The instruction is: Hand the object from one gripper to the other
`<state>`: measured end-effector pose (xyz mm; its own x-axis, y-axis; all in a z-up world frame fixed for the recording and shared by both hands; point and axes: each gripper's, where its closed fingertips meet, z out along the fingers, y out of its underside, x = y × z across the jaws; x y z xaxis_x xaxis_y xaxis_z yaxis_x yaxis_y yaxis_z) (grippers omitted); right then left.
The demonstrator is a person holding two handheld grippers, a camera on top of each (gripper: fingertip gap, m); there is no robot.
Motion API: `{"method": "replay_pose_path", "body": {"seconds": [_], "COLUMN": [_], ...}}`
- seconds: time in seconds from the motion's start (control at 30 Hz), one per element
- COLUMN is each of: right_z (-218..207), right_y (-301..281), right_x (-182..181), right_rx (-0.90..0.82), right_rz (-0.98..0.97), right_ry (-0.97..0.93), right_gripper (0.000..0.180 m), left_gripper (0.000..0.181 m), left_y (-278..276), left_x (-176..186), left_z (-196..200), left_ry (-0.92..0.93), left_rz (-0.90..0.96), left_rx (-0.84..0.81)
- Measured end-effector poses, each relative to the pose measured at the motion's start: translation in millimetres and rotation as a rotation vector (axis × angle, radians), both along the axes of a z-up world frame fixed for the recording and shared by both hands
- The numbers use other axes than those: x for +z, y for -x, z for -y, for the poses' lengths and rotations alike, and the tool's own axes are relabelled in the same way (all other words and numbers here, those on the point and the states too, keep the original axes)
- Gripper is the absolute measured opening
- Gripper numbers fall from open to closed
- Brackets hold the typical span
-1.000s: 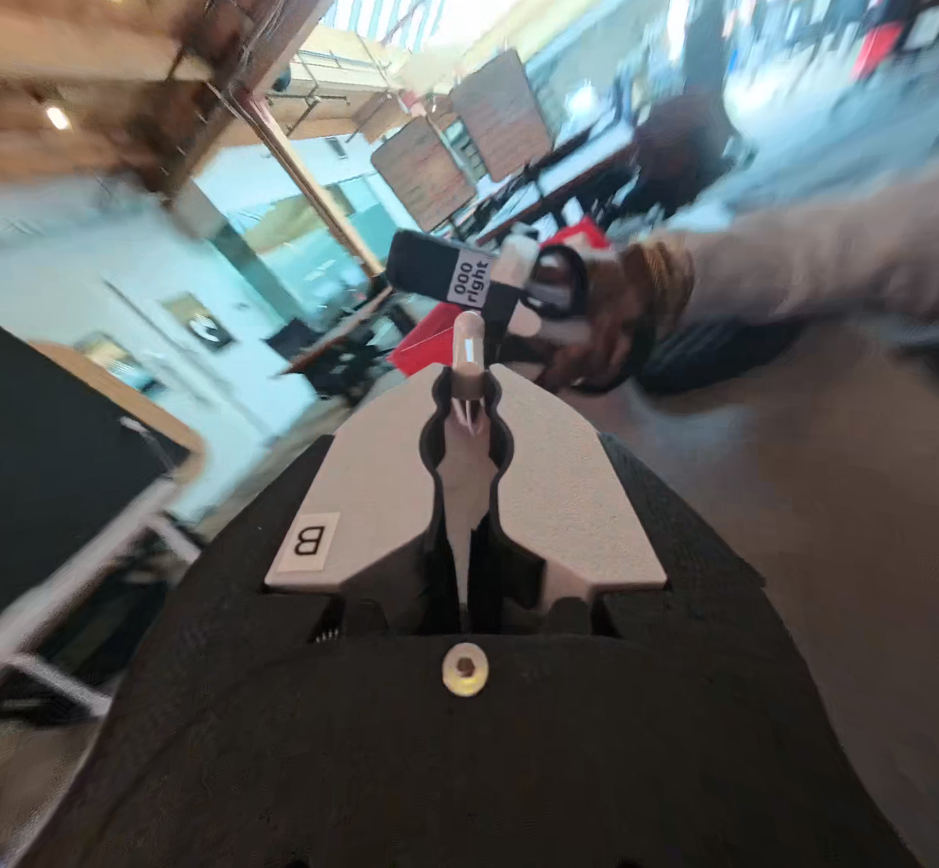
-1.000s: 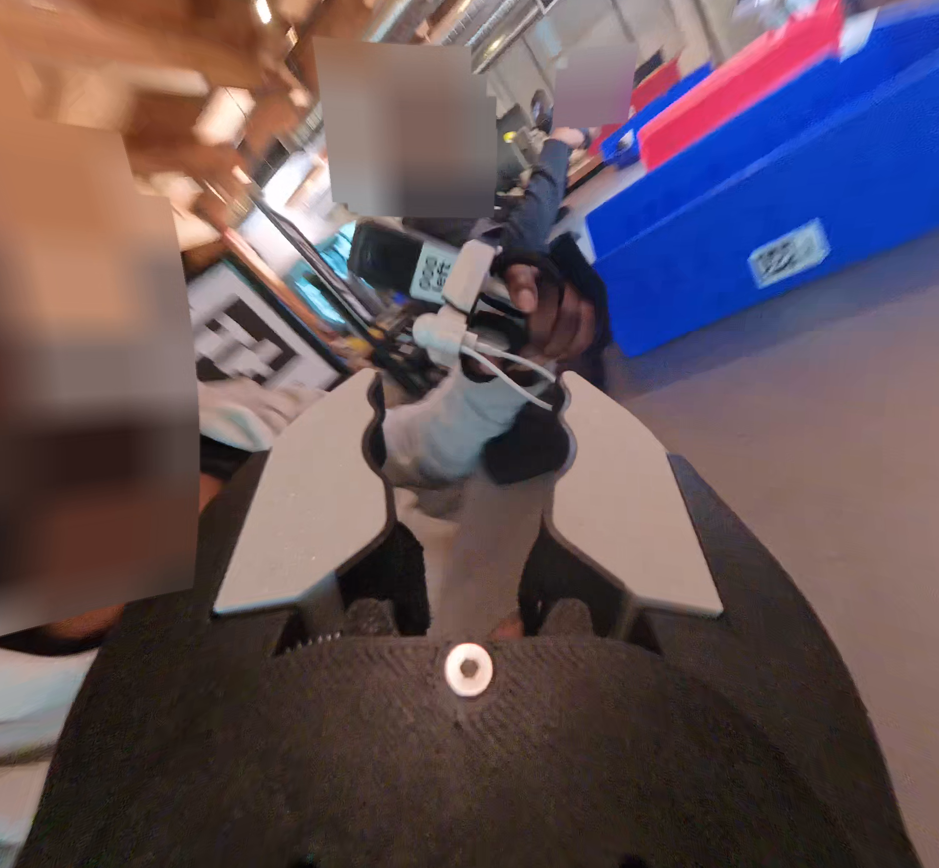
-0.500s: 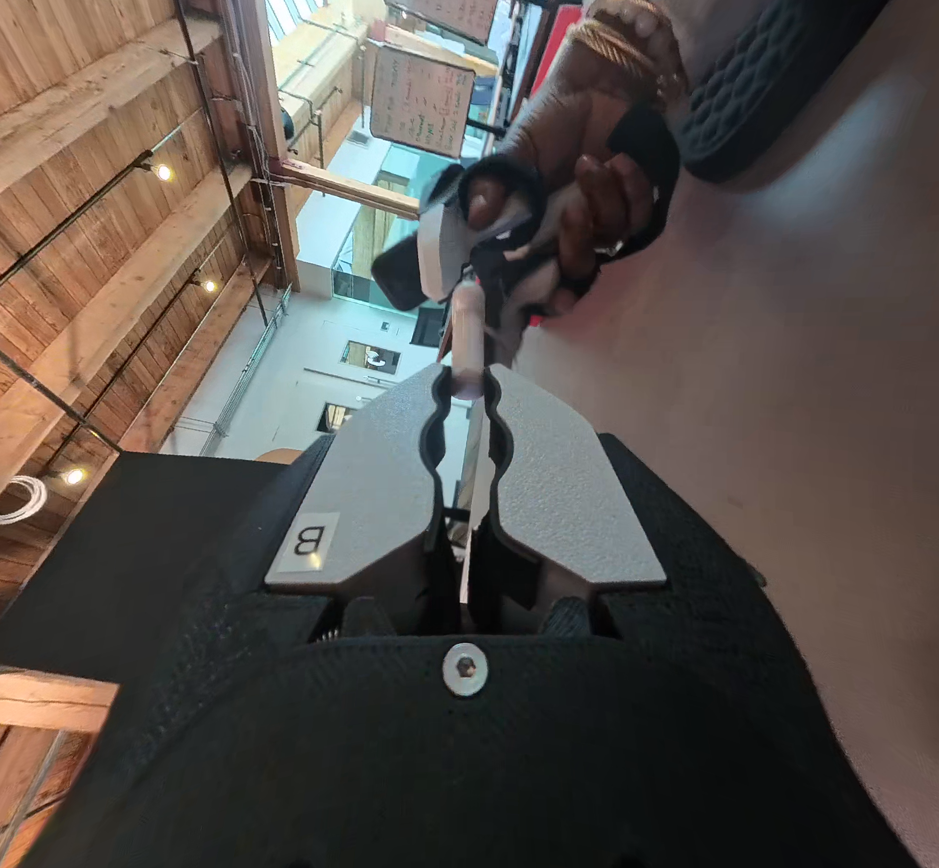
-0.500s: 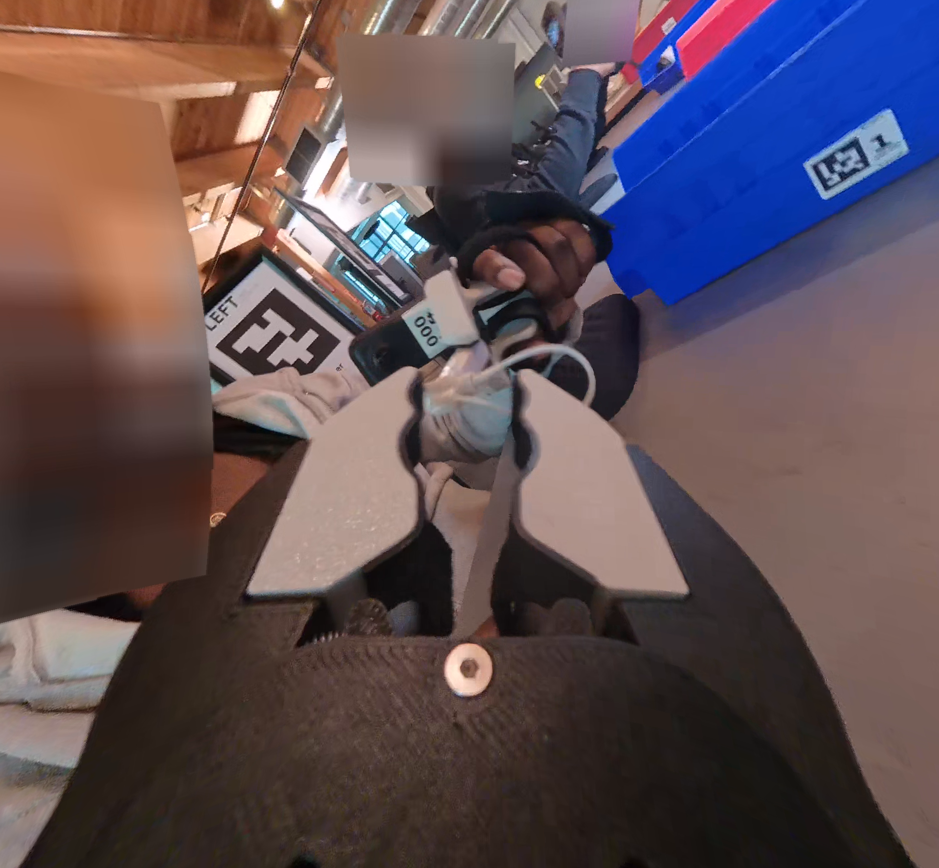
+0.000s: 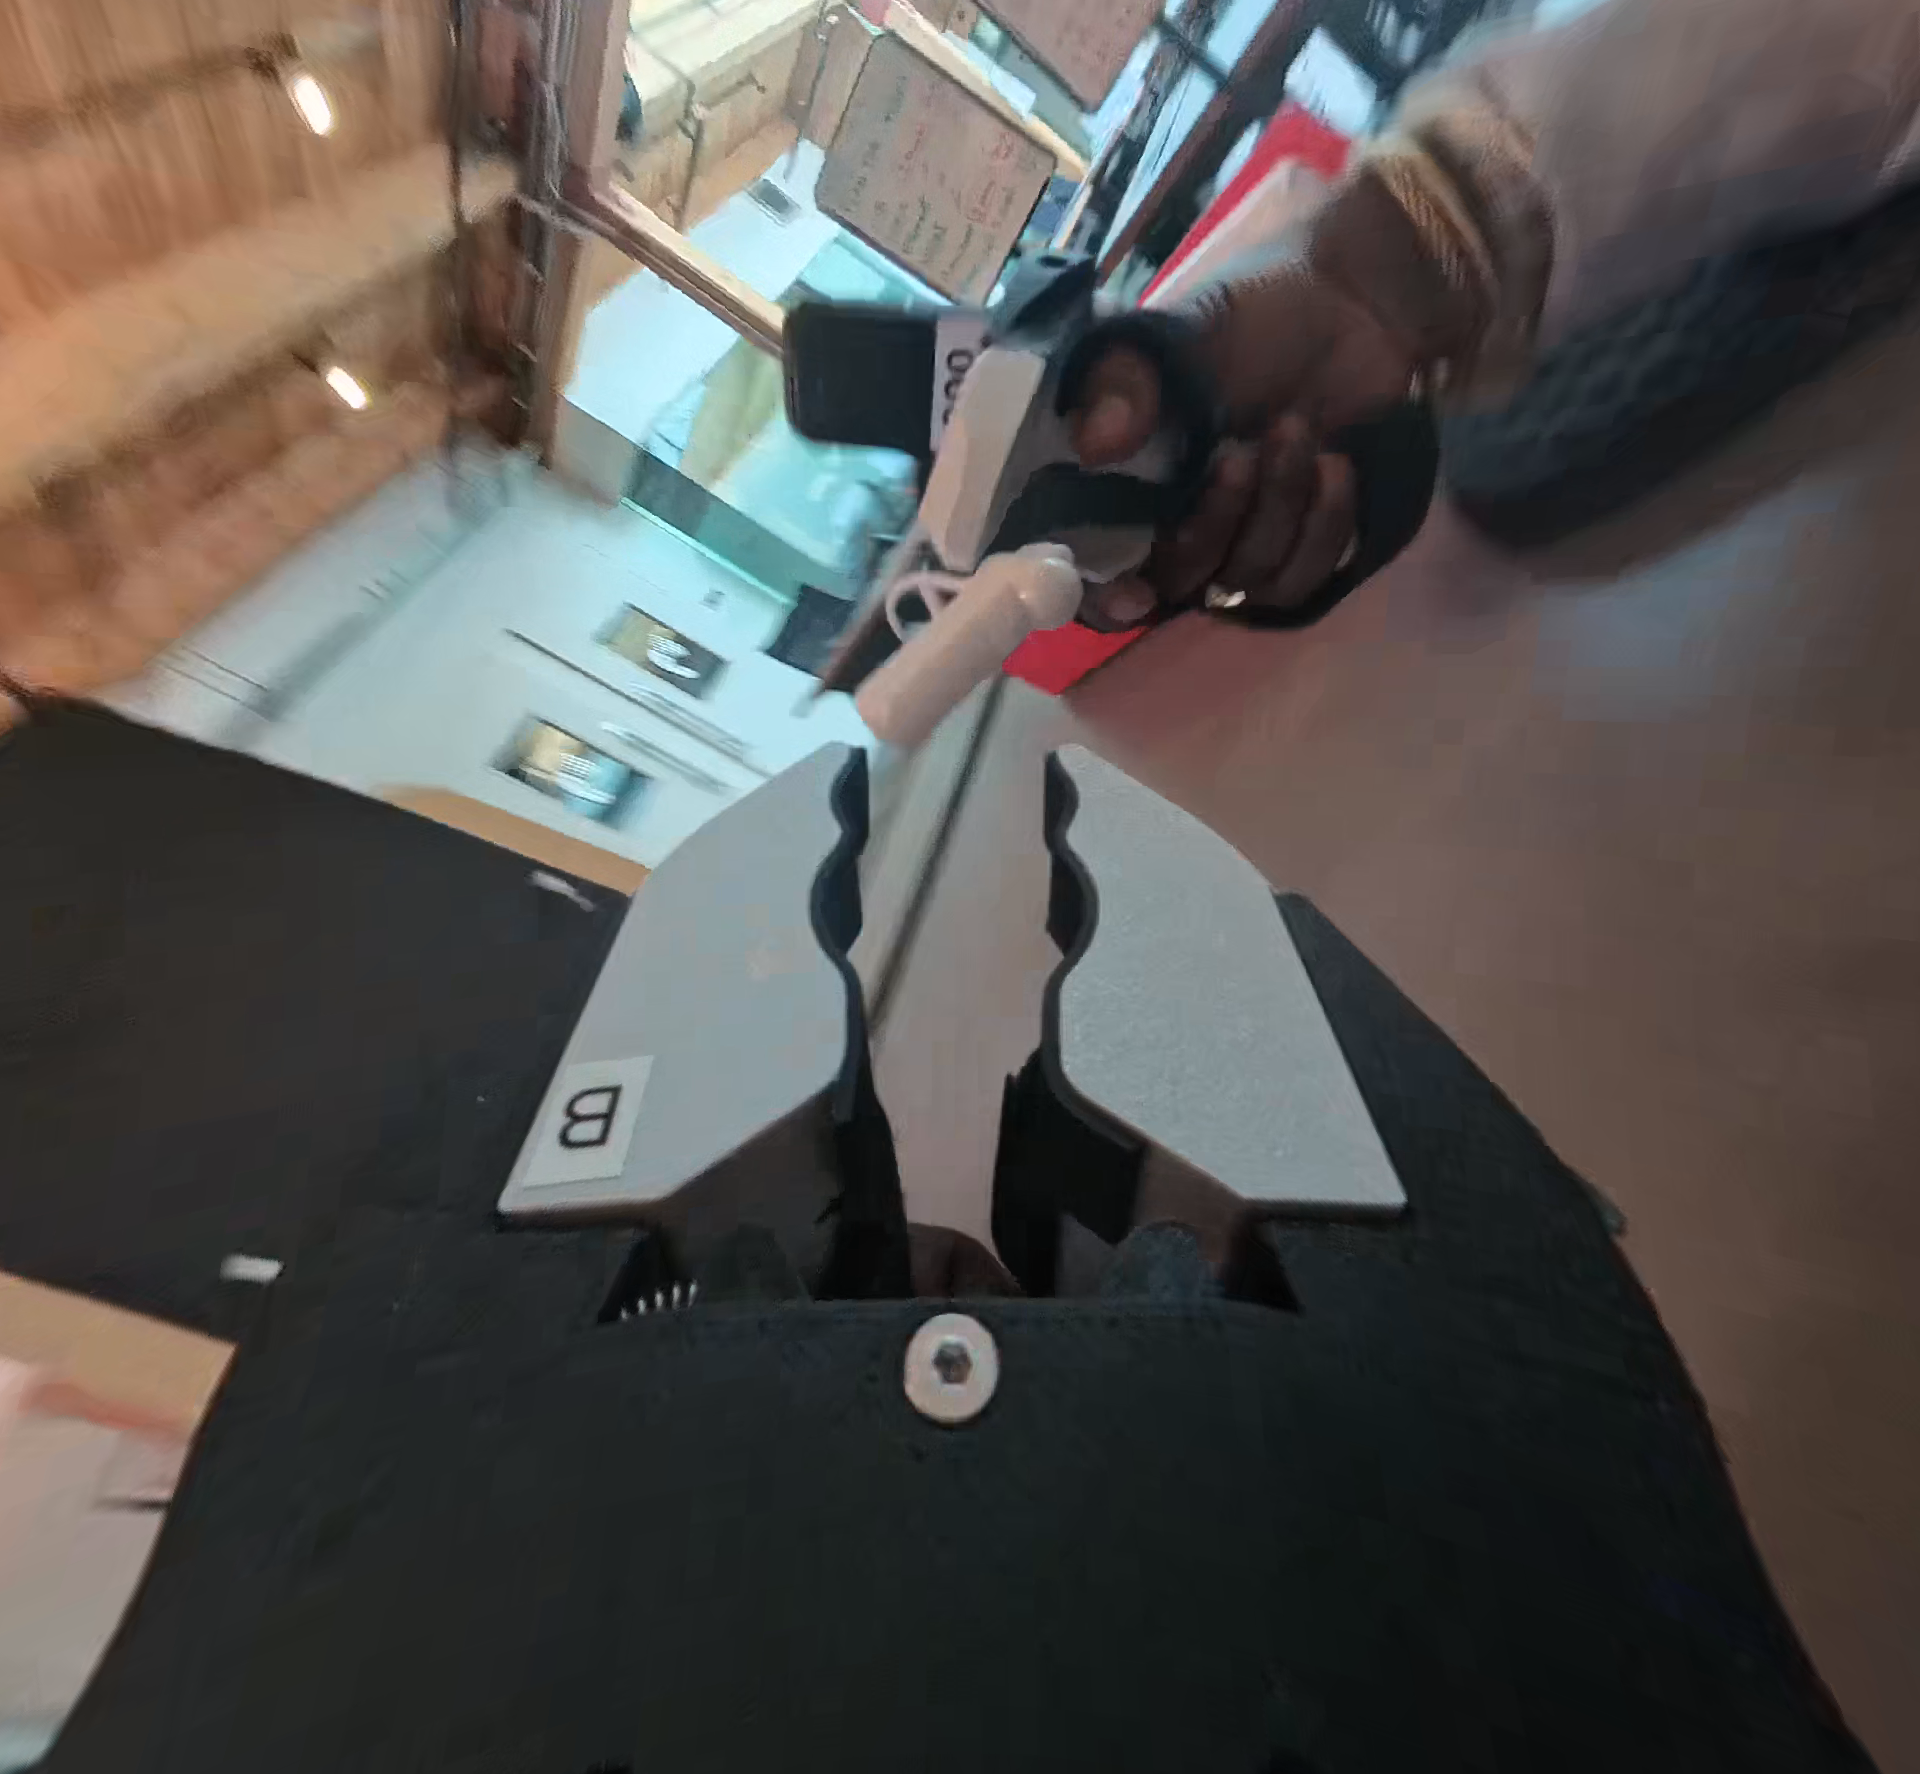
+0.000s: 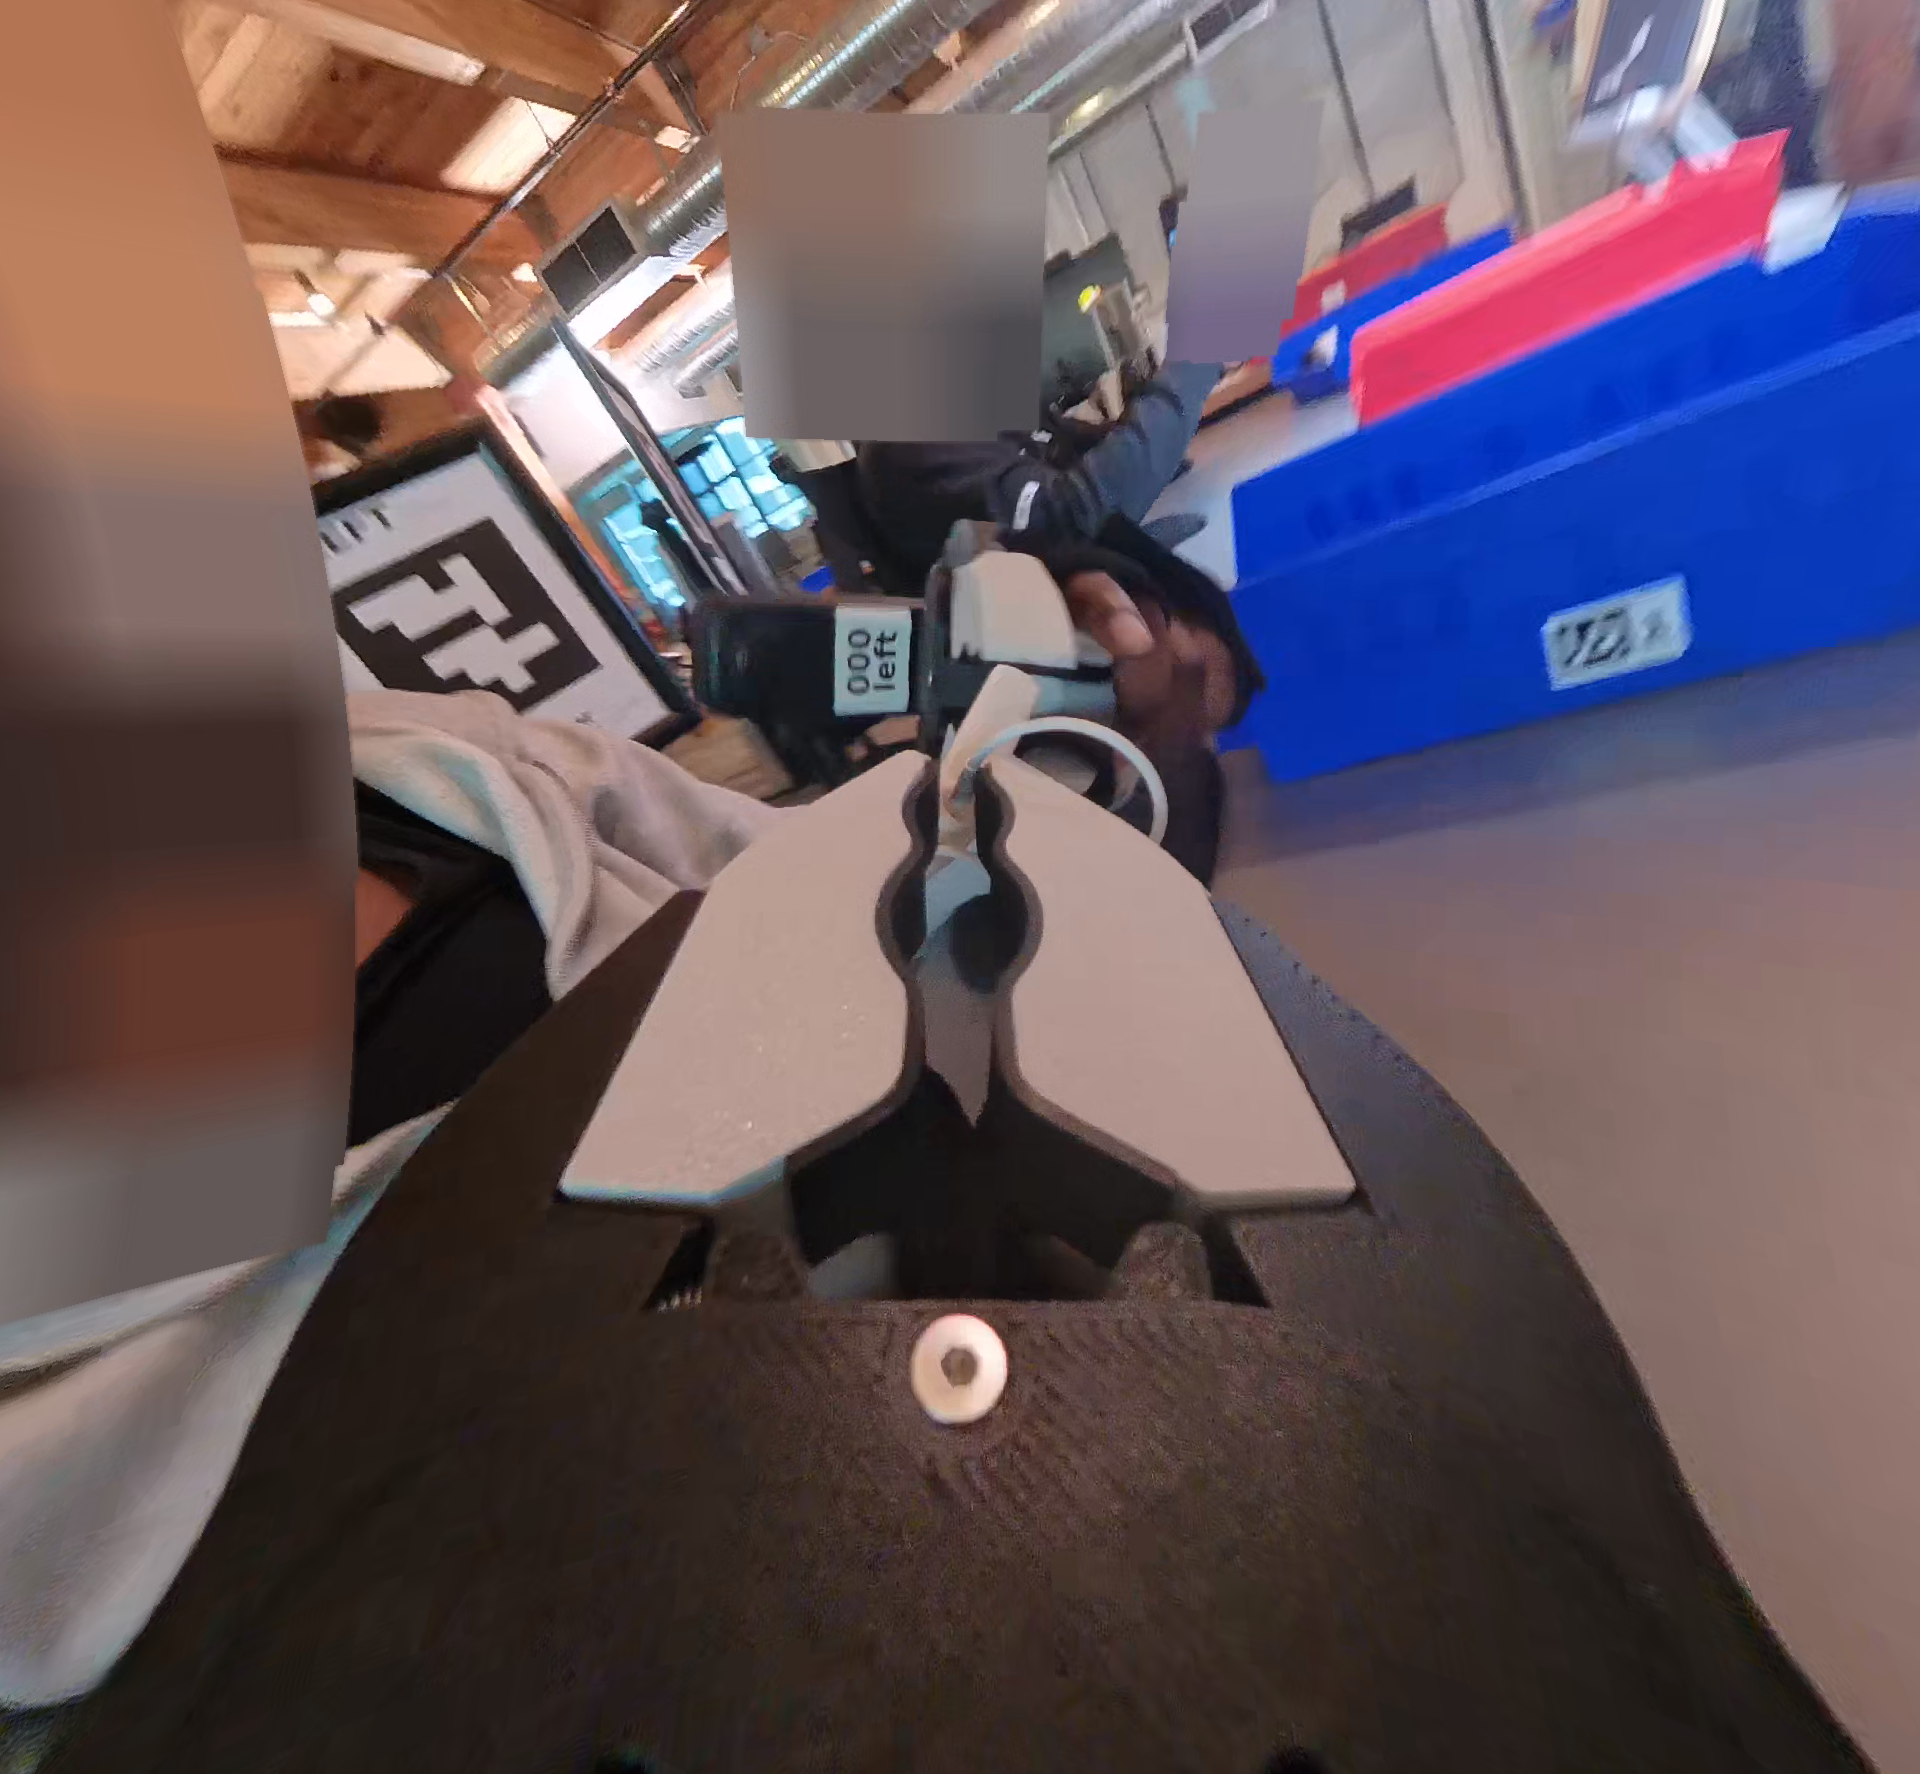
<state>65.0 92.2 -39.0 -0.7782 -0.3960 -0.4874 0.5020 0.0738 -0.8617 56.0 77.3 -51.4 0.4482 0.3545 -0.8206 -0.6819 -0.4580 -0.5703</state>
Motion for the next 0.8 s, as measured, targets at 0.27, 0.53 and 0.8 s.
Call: {"method": "replay_pose_path", "body": {"seconds": [0.27, 0.53, 0.8], "right_z": [-2.1, 2.1, 3.4], "right_y": [-10.9, -18.6, -17.4], "right_x": [0.0, -23.3, -2.0], "right_rx": [-0.261, -0.189, -0.247], "right_rz": [-0.937, -1.109, -0.905], "right_ry": [0.034, -0.048, 0.046], "right_gripper": [0.006, 0.006, 0.022], "left_gripper": [0.044, 0.027, 0.012], "left_y": [-19.7, -22.1, -15.5], "left_x": [7.4, -14.2, 6.4], "left_z": [-2.0, -11.6, -2.6], "left_ry": [-0.398, -0.253, -0.31], "left_rz": [0.996, 0.93, 0.676], "left_rx": [-0.46, -0.383, -0.351]}}
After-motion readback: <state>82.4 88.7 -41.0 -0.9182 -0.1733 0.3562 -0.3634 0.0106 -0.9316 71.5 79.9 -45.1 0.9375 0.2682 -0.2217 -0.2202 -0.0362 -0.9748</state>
